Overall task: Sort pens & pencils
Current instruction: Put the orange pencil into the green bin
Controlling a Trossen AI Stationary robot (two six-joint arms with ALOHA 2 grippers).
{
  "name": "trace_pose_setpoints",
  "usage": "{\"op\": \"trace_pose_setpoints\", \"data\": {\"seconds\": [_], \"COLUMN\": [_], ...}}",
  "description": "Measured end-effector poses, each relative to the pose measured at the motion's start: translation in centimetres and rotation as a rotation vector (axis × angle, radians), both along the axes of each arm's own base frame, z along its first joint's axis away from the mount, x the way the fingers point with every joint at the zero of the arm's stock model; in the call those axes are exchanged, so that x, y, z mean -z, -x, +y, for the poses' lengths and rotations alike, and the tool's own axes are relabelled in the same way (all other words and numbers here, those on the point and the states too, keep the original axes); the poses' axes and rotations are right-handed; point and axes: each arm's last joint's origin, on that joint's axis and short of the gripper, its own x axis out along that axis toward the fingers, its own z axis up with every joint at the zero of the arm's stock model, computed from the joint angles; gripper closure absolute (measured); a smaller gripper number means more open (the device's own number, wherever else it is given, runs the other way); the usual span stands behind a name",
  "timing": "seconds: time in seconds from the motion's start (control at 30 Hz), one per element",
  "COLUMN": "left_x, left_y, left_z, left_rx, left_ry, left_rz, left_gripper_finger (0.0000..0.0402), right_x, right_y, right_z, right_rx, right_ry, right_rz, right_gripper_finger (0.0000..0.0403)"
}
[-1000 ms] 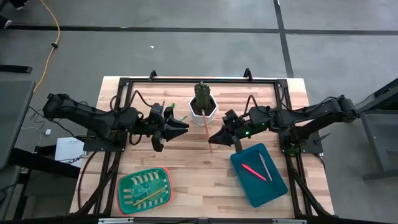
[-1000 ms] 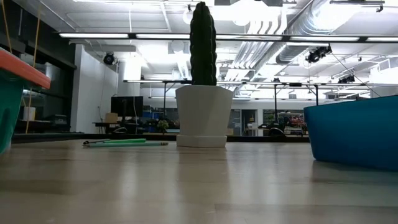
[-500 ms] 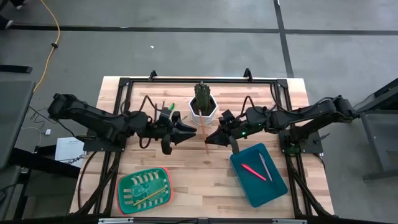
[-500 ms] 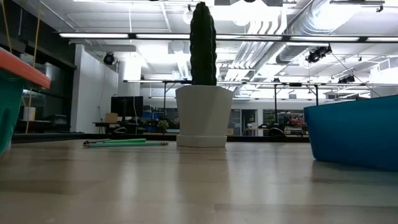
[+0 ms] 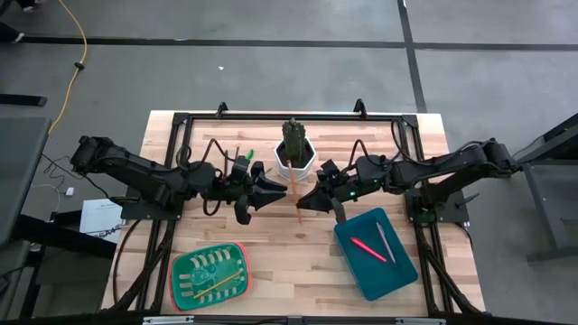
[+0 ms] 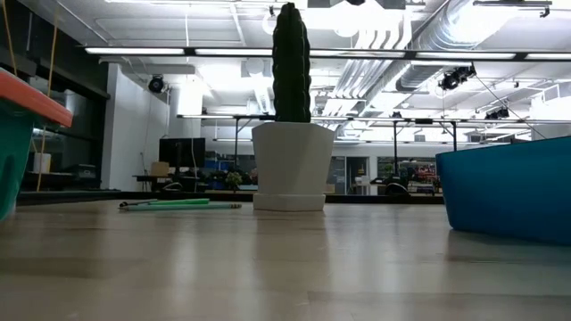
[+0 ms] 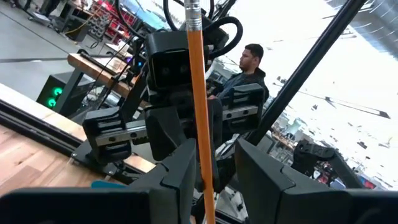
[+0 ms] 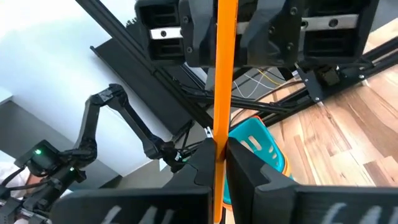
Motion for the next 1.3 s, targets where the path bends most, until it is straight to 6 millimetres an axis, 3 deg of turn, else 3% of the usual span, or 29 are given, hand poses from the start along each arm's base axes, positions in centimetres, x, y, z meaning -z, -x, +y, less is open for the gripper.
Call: {"op": "trace_pose_setpoints", "data": {"seconds": [0.4,1.3], "left_x": [0.9,1.0], "left_y": [-0.7,-0.9], "left_z": [-0.1,-0.2], "left_rx": [0.004,0.032], "left_ry": [0.008,0.007], "left_rz": [0.031,0.019], "left_gripper_finger": [0.0302,0.0303], "right_x": [1.3,1.2], "right_y": [-1.6,-1.6], "right_z": [0.3,0.2], "right_rx": [-0.027,-0.05], "right_ry": [-0.03,-0.038], "right_rz": [-0.001,-0.01], "right_gripper_finger": [0.0398,0.0398]}}
